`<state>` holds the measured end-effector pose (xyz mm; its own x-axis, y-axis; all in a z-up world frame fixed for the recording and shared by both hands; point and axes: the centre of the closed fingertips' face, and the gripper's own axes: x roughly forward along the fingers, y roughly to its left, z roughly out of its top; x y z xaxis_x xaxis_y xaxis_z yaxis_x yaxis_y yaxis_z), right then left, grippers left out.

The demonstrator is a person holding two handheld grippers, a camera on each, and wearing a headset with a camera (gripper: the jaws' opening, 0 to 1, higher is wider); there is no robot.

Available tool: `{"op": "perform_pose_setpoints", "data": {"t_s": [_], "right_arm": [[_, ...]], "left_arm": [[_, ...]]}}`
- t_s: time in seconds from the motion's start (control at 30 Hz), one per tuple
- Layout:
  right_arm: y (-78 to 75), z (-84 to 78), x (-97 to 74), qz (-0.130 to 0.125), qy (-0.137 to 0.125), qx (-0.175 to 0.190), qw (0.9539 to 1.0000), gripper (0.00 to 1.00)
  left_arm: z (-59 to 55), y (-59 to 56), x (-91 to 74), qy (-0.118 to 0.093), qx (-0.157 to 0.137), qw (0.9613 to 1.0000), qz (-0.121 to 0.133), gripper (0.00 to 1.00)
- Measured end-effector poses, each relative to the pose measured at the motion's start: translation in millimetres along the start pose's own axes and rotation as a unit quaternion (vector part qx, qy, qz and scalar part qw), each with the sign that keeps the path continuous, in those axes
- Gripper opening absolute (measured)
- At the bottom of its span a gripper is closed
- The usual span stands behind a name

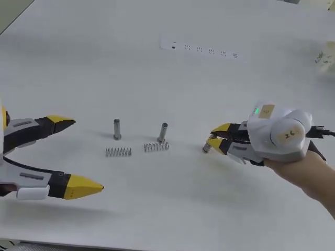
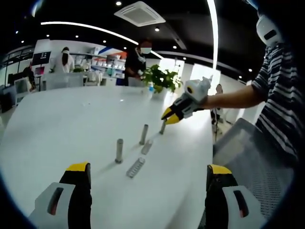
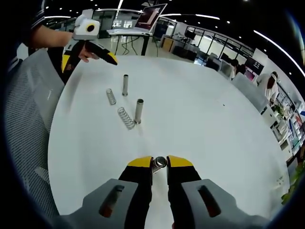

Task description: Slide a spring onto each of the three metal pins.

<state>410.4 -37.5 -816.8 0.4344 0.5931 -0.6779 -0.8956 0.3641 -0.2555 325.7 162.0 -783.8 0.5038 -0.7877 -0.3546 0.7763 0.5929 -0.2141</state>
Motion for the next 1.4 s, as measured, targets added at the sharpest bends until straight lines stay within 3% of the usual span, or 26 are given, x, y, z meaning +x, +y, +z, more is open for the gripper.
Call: {"op": "perform_pose_setpoints", "data": {"t_s": [0.43, 0.67, 0.87, 1.03, 1.17, 1.4], "right_arm": [[-0.6, -0.6, -2.2, 0.000, -0.006, 0.018, 0.9998, 0.13], [-0.9, 0.7, -5.0, -0.001, -0.020, 0.053, 0.9984, 0.15], [-3.3, 4.6, -9.4, -0.001, -0.047, 0.126, 0.9908, 0.18], [-5.5, 5.5, -13.7, 0.003, -0.072, 0.200, 0.9772, 0.19], [-4.2, 2.9, -15.0, 0.002, -0.074, 0.208, 0.9754, 0.19], [4.1, 4.4, -18.0, 0.007, -0.087, 0.242, 0.9664, 0.20]], "left_arm": [[1.0, -1.3, 2.1, 0.001, 0.001, 1.0000, -0.003, 0.98], [1.6, -2.4, 2.2, 0.000, -0.002, 1.0000, -0.004, 0.98], [2.6, -1.4, 1.0, 0.000, 0.000, 1.0000, -0.002, 0.98], [1.8, -1.3, 0.7, 0.000, 0.000, 1.0000, -0.001, 0.98], [1.0, -1.2, 0.7, 0.002, 0.000, 1.0000, -0.001, 0.98], [0.6, -0.3, 0.7, 0.001, -0.002, 1.0000, 0.000, 0.98]]}}
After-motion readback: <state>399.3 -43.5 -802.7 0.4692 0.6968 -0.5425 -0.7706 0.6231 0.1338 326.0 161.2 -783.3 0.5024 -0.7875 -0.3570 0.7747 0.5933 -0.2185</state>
